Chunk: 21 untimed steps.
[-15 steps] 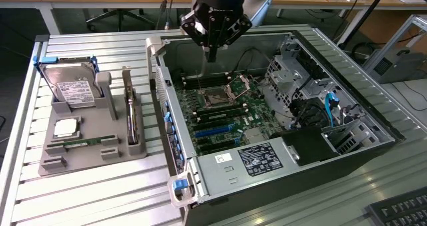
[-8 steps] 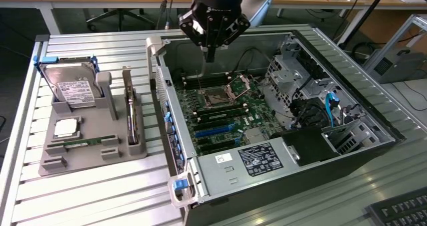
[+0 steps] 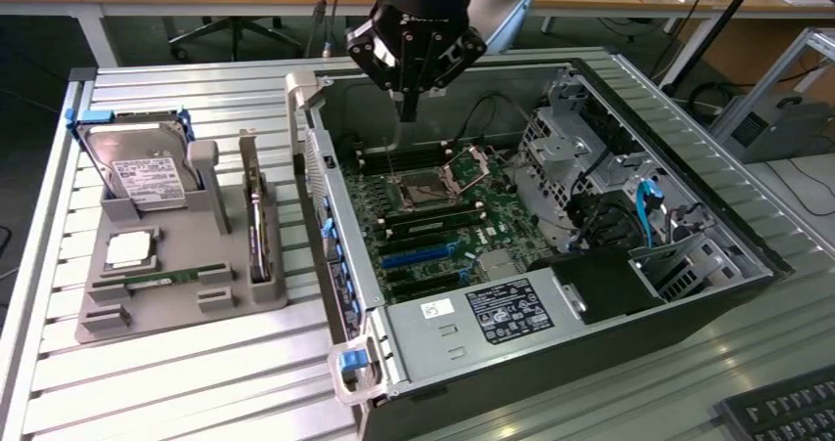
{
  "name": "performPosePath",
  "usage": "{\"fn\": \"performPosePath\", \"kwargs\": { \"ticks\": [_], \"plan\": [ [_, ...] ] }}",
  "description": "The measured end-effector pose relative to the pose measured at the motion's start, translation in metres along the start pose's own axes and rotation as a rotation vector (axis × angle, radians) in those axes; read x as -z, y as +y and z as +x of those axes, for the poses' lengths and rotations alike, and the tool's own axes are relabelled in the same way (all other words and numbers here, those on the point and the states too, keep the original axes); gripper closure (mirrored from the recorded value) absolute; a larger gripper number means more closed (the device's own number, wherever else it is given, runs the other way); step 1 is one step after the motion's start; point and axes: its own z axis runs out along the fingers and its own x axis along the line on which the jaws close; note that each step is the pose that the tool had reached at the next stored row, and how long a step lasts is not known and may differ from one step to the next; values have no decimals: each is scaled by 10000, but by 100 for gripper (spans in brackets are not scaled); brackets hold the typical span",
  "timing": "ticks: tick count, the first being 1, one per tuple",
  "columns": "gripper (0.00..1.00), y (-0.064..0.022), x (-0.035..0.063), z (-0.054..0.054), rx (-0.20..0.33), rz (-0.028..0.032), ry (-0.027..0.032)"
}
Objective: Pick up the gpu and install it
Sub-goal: 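Reach for the gpu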
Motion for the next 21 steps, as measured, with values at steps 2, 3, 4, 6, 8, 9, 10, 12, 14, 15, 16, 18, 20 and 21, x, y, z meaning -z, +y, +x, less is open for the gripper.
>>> {"fn": "performPosePath", "kwargs": {
  "ticks": [2,3,4,6,8,9,10,12,14,15,16,18,20,21],
  "plan": [
    [89,-2,1,18,0,0,0],
    [89,-2,1,19,1,1,0],
    [89,-2,1,22,0,1,0],
    [89,-5,2,55,0,0,0],
    [89,-8,3,86,0,0,0],
    [89,-8,3,87,0,0,0],
    [89,-8,3,89,0,1,0],
    [89,-8,3,94,0,1,1],
    [89,-9,3,98,0,0,1],
    [89,-9,3,100,0,0,0],
    [89,-9,3,101,1,0,0],
    [89,-9,3,105,0,0,0],
    [89,-9,3,109,0,0,0],
    [89,-10,3,112,0,0,0]
  ]
}}
